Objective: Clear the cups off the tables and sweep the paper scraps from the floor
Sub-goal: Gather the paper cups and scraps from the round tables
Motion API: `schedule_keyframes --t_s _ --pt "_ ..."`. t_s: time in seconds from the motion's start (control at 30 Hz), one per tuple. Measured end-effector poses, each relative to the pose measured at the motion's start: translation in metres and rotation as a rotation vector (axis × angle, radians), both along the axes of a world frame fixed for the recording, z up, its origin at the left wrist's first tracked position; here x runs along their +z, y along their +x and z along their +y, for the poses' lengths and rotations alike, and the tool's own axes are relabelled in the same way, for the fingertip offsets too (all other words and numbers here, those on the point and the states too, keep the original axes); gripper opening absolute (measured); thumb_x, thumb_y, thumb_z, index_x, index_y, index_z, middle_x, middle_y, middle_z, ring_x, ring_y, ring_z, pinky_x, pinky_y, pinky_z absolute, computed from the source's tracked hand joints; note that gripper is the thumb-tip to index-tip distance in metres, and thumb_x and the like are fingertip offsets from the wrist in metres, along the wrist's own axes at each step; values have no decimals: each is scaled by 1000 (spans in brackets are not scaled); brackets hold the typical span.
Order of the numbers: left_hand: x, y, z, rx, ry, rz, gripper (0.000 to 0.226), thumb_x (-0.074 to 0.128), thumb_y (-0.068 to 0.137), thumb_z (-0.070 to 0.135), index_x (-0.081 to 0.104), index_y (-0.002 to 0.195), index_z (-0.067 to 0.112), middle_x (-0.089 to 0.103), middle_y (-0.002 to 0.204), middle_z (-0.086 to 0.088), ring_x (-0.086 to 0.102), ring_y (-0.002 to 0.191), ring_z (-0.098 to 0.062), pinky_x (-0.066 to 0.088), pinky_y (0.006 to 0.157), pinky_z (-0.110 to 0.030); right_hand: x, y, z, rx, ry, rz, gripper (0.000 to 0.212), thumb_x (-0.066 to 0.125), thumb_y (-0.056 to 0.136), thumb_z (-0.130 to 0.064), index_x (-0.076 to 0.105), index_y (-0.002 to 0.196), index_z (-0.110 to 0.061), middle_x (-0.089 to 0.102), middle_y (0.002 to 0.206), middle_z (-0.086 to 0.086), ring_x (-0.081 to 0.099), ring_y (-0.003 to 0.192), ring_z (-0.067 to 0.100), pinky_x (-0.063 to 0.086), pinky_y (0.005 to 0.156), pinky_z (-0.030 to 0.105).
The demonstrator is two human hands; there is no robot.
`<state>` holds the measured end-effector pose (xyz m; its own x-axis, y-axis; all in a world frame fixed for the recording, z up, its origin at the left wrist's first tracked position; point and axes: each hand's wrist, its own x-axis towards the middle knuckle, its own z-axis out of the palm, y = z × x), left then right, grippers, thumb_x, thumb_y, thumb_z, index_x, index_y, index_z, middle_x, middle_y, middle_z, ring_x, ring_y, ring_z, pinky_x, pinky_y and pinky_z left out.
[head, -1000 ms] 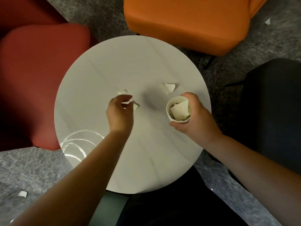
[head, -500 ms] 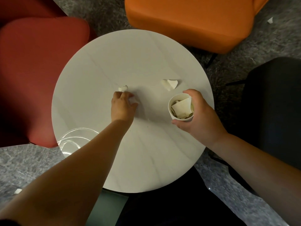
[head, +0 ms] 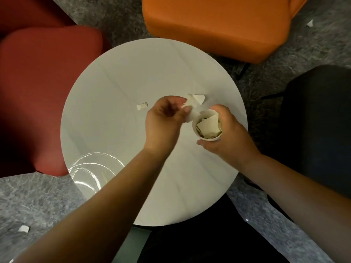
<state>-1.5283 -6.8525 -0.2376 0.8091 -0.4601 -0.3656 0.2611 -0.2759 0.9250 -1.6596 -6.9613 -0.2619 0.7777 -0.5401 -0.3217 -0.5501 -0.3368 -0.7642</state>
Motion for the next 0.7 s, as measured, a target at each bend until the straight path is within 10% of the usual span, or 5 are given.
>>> schedule_keyframes --t_s 0.2,0.33,0.7 --pt "14 -20 -8 -199 140 -94 18 72 87 18 65 86 35 70 77 20 67 78 2 55 71 -15 1 -1 1 -16 32 -10 78 85 65 -36 36 125 -39 48 115 -20 52 96 -6 40 67 1" --pt "-16 15 4 -10 315 -167 12 63 91 16 69 97 24 71 91 6 68 84 -15 56 84 -36 -2 -3 0 -14 1 2 82 88 62 -35 37 127 -37 48 119 -14 48 100 1 40 73 11" --pt "-98 99 37 -180 739 -448 30 65 88 12 65 118 14 53 124 -7 55 99 -16 35 84 -13 -4 -6 -1 -15 -26 -9 80 87 64 -37 36 125 -42 45 115 -19 44 99 -3 36 71 3"
